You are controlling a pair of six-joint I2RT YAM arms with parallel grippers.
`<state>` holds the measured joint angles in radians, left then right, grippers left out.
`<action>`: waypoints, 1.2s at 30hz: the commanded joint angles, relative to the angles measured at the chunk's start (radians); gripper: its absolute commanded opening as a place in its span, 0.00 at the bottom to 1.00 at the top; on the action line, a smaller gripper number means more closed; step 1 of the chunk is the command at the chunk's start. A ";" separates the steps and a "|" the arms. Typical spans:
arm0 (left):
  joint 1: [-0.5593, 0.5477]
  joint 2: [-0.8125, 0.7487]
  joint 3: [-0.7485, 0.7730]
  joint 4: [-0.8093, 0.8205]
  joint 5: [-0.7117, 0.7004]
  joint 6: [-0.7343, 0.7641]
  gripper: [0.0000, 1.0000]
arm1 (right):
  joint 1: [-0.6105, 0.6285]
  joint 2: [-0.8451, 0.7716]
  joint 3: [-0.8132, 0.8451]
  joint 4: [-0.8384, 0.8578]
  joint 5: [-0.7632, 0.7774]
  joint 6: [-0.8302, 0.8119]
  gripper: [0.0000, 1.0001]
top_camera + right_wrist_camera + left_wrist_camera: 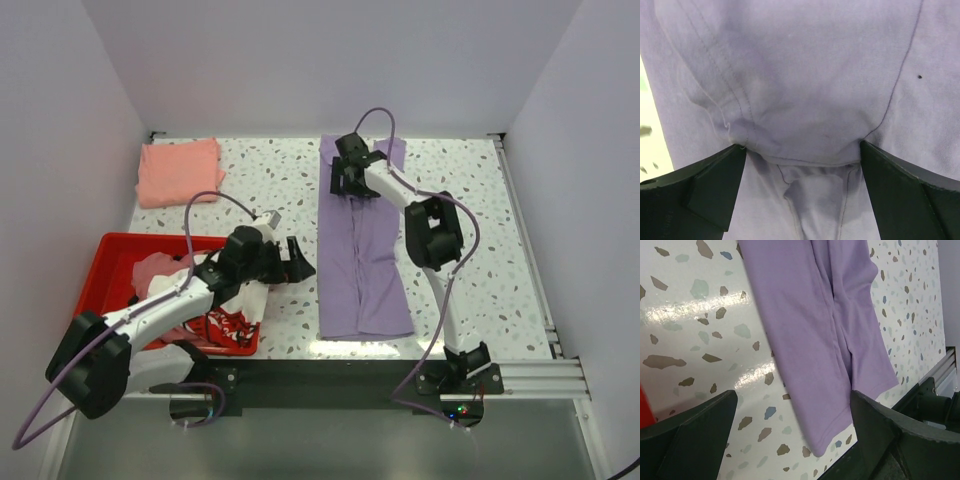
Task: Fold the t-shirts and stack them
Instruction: Fold the tshirt
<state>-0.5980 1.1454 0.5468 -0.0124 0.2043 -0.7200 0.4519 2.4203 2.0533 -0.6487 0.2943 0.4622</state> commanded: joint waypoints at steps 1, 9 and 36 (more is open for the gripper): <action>-0.005 0.033 0.077 0.028 0.021 0.047 1.00 | -0.021 0.115 0.051 -0.051 0.005 0.156 0.99; -0.016 0.097 0.142 -0.058 0.037 0.076 1.00 | -0.027 0.066 0.067 0.067 -0.133 0.192 0.99; -0.500 0.096 0.019 -0.130 -0.201 -0.165 0.86 | 0.056 -1.222 -1.163 0.179 -0.063 0.207 0.99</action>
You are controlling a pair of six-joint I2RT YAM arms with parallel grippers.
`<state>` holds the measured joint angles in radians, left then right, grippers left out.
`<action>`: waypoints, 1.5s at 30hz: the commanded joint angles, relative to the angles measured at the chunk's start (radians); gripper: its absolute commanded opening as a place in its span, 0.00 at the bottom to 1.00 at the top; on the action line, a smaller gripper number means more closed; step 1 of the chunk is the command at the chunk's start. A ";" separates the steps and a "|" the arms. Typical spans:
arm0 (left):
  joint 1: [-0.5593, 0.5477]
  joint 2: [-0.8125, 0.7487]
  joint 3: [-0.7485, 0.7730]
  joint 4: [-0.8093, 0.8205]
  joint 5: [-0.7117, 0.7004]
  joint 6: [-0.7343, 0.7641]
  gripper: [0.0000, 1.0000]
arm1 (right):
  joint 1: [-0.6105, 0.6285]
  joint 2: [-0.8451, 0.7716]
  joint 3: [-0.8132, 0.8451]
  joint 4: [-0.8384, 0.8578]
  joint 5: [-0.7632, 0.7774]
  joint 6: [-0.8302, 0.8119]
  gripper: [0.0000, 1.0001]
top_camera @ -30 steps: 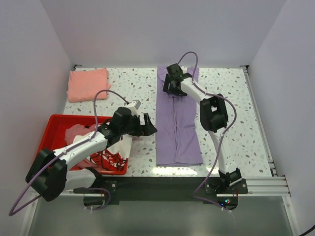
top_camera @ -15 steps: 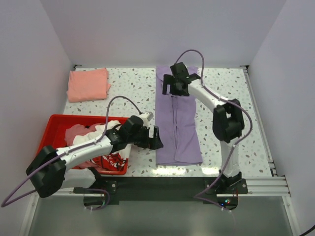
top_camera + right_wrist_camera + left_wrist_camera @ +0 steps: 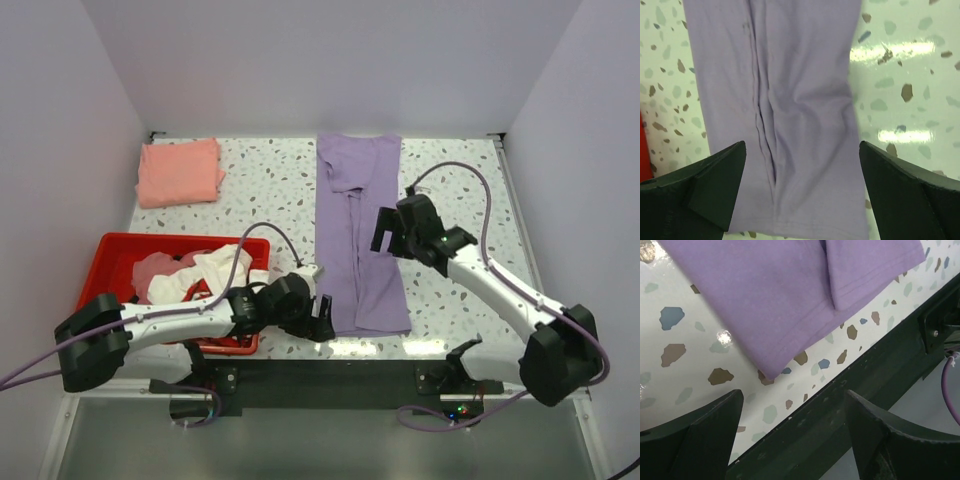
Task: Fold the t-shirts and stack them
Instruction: Fold the tshirt
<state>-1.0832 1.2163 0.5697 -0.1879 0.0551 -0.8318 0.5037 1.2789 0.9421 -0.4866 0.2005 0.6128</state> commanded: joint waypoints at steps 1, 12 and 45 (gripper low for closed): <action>-0.015 0.032 -0.002 0.048 -0.076 -0.056 0.84 | 0.004 -0.126 -0.074 0.014 0.028 0.053 0.99; -0.015 0.173 0.065 0.067 -0.094 -0.032 0.58 | 0.002 -0.239 -0.192 -0.119 0.030 0.038 0.99; -0.018 0.140 0.015 0.011 -0.115 -0.079 0.00 | 0.263 0.037 -0.298 -0.273 -0.039 0.116 0.68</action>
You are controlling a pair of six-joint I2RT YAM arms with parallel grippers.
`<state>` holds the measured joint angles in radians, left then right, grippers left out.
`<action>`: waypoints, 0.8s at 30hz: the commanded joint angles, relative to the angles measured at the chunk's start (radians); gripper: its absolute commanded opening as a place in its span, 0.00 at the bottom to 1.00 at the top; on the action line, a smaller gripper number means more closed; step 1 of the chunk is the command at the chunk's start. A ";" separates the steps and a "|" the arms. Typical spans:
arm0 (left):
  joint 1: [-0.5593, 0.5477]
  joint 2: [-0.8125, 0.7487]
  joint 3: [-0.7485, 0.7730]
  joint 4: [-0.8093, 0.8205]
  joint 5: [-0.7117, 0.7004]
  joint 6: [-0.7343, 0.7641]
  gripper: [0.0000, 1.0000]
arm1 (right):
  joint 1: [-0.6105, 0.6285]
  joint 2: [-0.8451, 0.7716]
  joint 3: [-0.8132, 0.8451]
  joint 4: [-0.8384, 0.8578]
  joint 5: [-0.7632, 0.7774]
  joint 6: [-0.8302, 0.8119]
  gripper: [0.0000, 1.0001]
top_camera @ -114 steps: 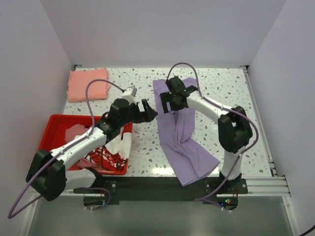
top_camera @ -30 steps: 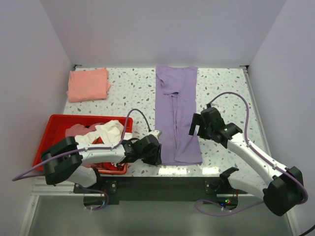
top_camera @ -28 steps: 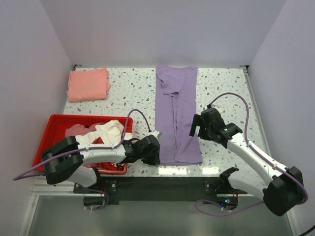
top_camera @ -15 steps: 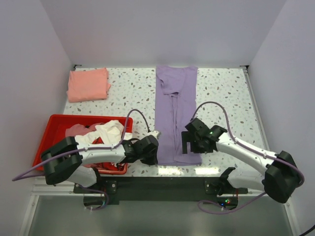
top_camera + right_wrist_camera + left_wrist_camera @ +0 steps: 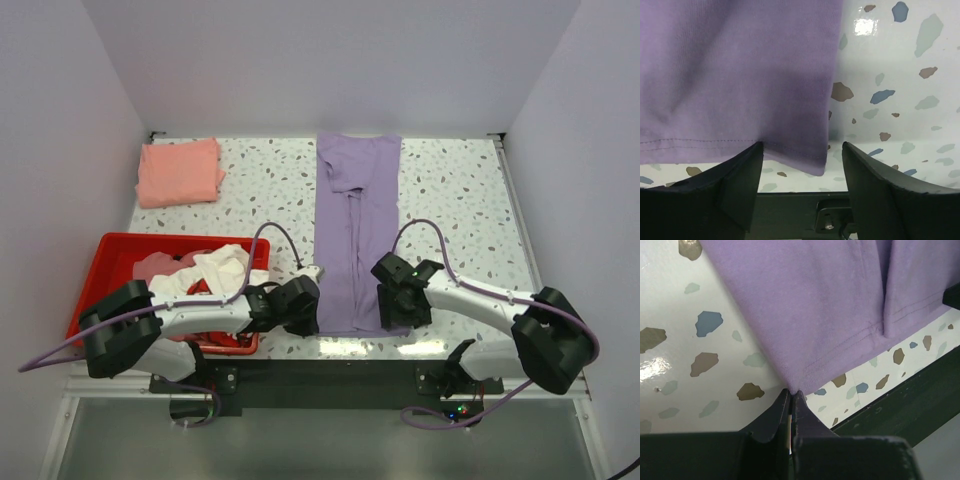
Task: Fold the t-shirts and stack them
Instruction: Fold the tshirt
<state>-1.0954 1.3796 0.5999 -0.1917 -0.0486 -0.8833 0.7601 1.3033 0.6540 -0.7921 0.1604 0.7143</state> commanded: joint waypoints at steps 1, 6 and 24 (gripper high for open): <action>-0.004 -0.025 -0.014 0.015 -0.011 -0.029 0.00 | 0.007 0.016 -0.011 0.030 0.010 0.016 0.66; -0.006 -0.028 -0.020 0.005 -0.019 -0.042 0.00 | 0.007 0.013 -0.010 -0.010 0.057 0.037 0.45; -0.006 -0.102 -0.091 -0.014 0.007 -0.098 0.00 | 0.005 -0.104 -0.100 0.014 -0.062 0.060 0.34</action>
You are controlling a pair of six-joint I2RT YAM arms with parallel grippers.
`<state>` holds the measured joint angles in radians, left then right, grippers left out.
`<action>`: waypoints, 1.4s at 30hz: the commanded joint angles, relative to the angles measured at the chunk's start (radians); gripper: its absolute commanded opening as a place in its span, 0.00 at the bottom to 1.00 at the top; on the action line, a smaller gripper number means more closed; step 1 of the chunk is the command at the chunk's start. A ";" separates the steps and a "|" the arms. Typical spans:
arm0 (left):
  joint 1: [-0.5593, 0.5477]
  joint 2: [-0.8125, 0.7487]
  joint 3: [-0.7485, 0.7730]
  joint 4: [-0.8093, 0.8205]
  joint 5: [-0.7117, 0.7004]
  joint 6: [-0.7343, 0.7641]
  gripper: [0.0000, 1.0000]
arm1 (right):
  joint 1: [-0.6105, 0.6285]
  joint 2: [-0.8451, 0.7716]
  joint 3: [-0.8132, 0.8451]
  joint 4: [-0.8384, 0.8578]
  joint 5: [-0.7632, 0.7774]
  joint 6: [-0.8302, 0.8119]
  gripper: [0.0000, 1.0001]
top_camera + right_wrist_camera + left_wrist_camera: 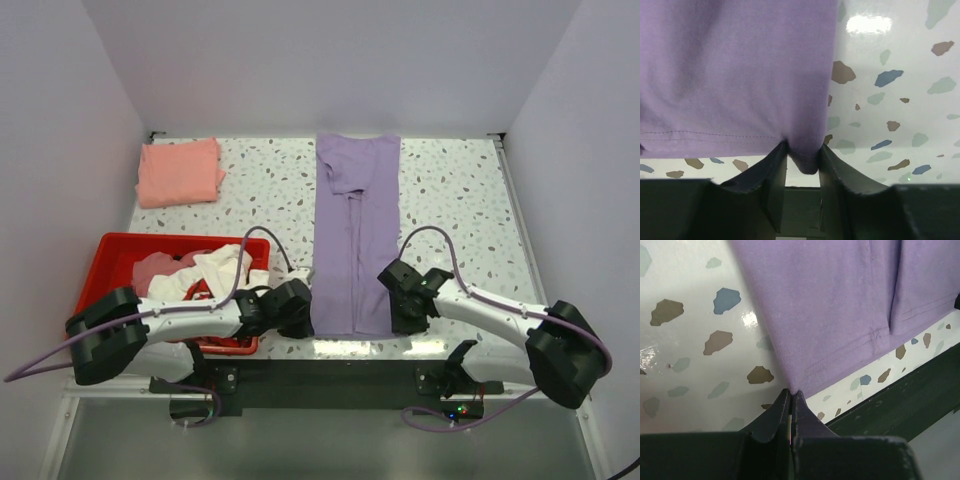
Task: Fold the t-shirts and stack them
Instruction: Fold the tshirt
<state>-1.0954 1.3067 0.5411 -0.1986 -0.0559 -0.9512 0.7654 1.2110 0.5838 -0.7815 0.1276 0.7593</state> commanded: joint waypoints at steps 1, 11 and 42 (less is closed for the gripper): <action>-0.006 -0.033 -0.044 0.008 0.027 -0.034 0.00 | 0.000 -0.014 -0.042 0.011 -0.040 0.011 0.33; -0.043 -0.098 -0.084 -0.053 0.037 -0.106 0.00 | 0.002 -0.183 -0.154 0.029 -0.213 0.067 0.00; 0.060 -0.058 0.221 -0.101 -0.114 0.073 0.00 | -0.001 -0.263 0.172 -0.019 0.085 -0.023 0.00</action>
<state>-1.0988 1.2179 0.6926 -0.3298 -0.1211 -0.9775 0.7719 0.9199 0.6662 -0.8467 0.0639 0.7826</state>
